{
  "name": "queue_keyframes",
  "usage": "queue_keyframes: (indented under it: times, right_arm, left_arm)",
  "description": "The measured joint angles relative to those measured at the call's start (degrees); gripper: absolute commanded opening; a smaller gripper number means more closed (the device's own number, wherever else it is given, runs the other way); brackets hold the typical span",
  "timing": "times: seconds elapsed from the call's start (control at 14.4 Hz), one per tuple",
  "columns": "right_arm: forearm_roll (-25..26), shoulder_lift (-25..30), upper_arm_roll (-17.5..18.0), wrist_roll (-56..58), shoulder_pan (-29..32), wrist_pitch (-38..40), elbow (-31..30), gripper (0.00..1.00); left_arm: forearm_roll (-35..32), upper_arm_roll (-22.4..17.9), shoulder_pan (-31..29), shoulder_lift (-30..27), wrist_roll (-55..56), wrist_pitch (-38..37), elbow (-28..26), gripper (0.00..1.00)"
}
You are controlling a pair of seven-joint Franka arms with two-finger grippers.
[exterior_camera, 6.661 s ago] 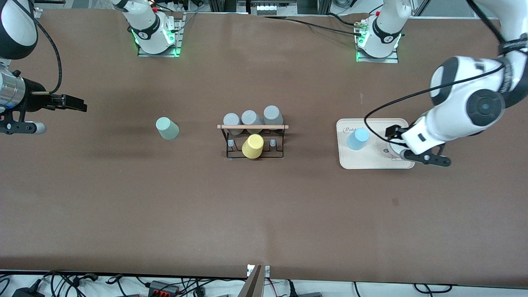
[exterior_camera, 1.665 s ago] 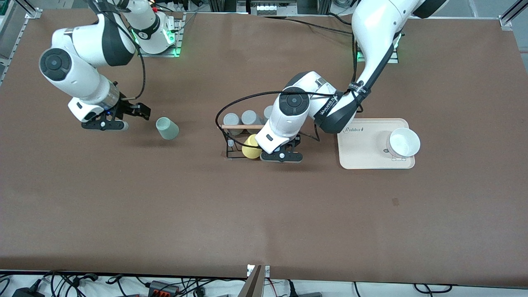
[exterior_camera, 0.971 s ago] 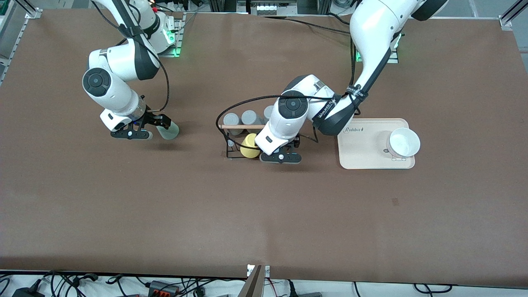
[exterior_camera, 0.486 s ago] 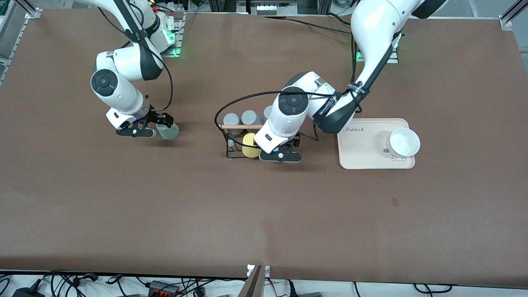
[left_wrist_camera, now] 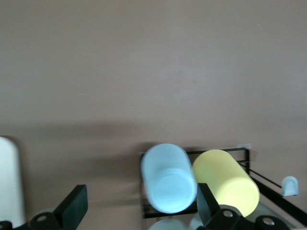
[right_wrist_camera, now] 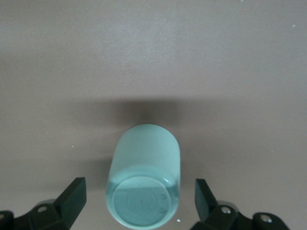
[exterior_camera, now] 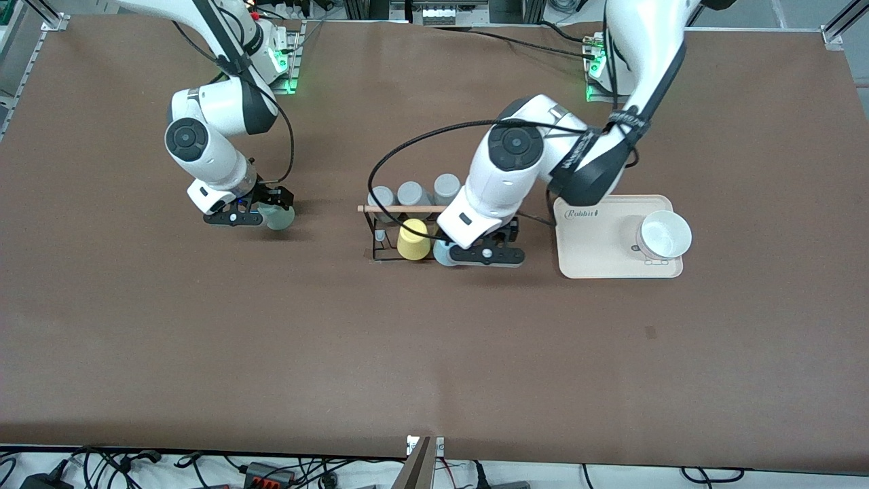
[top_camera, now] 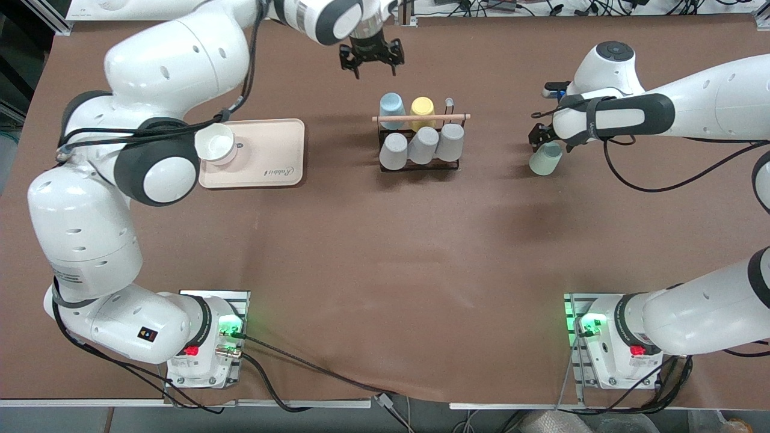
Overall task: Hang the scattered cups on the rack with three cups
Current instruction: 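Open the left gripper and withdraw while the right gripper lifts the mint cup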
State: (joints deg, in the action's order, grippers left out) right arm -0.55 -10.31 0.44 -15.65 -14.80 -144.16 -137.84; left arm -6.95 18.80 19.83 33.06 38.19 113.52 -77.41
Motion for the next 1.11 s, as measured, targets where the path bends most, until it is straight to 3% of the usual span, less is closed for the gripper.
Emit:
queue_keyframes:
  times: [0.28,0.56,0.9,1.04,1.11]
  right_arm:
    - [0.00,-0.42,-0.01,-0.07,-0.27,-0.92,-0.64,1.00]
    - [0.00,-0.44,-0.11,-0.10,-0.27,-3.61,-2.57,1.00]
    - [0.00,-0.40,-0.20,-0.13,-0.27,-3.96,-2.72,0.41]
    - [0.00,-0.33,-0.27,-0.16,-0.26,-4.04,-2.71,0.28]
    - [0.00,-0.35,-0.31,-0.16,-0.26,-4.10,-2.71,0.27]
  left_arm:
    - [-0.13,-0.40,-11.88,-6.63,-13.30,-8.09,0.26,1.00]
    - [-0.09,-0.05,-22.08,-9.58,-17.31,-11.88,0.30,1.00]
    - [-0.01,-1.97,-23.61,-17.67,-28.94,-24.00,0.26,1.00]
    - [2.14,-7.00,-22.21,-23.91,-32.34,-24.98,-4.18,1.00]
    - [3.40,-10.13,-20.94,-27.20,-33.13,-24.26,-7.68,1.00]
